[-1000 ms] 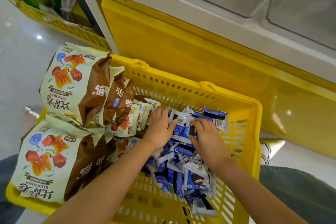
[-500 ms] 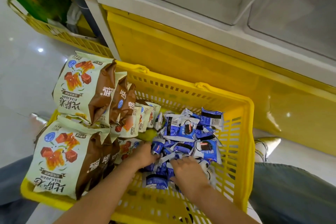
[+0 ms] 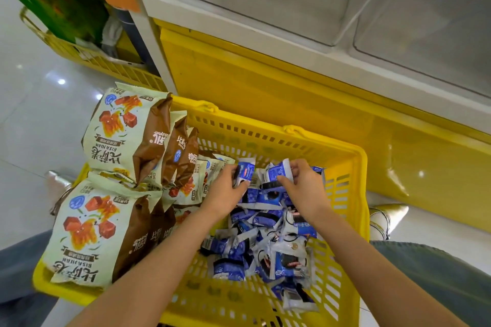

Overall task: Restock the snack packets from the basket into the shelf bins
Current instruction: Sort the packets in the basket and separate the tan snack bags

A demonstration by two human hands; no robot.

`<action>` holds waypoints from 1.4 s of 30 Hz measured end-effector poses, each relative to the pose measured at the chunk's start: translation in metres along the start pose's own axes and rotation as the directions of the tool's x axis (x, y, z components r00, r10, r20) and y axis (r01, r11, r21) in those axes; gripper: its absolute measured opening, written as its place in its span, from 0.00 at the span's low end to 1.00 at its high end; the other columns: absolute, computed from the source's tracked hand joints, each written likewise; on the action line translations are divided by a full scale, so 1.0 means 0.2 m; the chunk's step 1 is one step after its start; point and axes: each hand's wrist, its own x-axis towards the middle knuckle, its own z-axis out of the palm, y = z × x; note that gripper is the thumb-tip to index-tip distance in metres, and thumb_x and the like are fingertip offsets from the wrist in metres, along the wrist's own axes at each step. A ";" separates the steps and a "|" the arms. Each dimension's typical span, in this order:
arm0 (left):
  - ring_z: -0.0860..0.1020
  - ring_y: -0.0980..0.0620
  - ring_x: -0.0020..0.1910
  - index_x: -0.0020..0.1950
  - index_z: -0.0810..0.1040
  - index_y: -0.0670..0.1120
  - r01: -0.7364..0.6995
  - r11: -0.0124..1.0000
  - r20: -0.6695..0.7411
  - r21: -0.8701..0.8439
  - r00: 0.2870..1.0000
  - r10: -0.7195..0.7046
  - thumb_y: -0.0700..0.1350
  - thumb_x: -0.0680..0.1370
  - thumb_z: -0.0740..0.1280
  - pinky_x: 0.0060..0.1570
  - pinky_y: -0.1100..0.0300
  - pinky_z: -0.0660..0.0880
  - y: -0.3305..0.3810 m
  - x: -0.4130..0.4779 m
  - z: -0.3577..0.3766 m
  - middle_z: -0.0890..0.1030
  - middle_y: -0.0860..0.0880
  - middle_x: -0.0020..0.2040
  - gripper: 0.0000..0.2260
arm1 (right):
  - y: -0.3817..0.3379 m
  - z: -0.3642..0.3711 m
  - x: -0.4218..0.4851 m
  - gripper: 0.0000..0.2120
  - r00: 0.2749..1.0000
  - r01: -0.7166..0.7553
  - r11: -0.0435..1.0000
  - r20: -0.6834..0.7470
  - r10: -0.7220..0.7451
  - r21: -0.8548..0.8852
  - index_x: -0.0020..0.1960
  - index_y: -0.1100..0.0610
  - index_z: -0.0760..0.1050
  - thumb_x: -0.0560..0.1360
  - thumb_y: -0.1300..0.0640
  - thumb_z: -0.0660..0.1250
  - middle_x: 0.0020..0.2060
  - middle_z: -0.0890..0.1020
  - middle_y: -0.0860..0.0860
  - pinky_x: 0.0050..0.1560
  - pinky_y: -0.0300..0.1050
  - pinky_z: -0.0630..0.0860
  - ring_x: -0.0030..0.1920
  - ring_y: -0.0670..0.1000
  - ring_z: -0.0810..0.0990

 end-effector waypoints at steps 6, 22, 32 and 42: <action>0.69 0.46 0.65 0.70 0.63 0.43 -0.041 0.981 0.079 0.188 0.997 0.027 0.45 0.79 0.63 0.63 0.55 0.66 0.05 0.07 0.03 0.68 0.43 0.68 0.21 | 0.05 0.00 0.00 0.26 1.000 0.001 0.985 0.010 0.001 -0.172 0.70 0.58 0.59 0.77 0.57 0.65 0.66 0.71 0.55 0.62 0.46 0.69 0.65 0.55 0.70; 0.76 0.45 0.60 0.74 0.56 0.44 -0.109 0.798 0.683 0.593 0.592 -0.427 0.50 0.74 0.70 0.55 0.58 0.73 -0.22 -0.31 -0.02 0.70 0.44 0.69 0.34 | 0.21 0.03 -0.34 0.45 0.915 0.290 0.697 0.403 -0.002 -0.656 0.77 0.56 0.43 0.73 0.39 0.64 0.71 0.60 0.52 0.70 0.50 0.59 0.71 0.55 0.58; 0.73 0.59 0.50 0.62 0.71 0.50 0.017 0.958 0.545 0.286 0.819 -0.177 0.48 0.77 0.65 0.45 0.68 0.70 -0.09 -0.32 -0.16 0.74 0.54 0.54 0.13 | 0.15 -0.07 -0.30 0.22 0.957 0.258 0.816 0.253 -0.142 -0.517 0.68 0.50 0.62 0.77 0.46 0.62 0.56 0.78 0.49 0.50 0.43 0.70 0.53 0.51 0.77; 0.74 0.52 0.55 0.64 0.70 0.44 -0.107 0.994 0.007 -0.002 0.994 0.107 0.45 0.79 0.63 0.56 0.59 0.71 0.21 -0.09 -0.02 0.75 0.47 0.59 0.15 | 0.02 -0.12 -0.06 0.22 0.981 0.191 0.841 0.071 -0.180 -0.506 0.68 0.54 0.63 0.77 0.50 0.64 0.62 0.73 0.53 0.59 0.46 0.69 0.62 0.55 0.73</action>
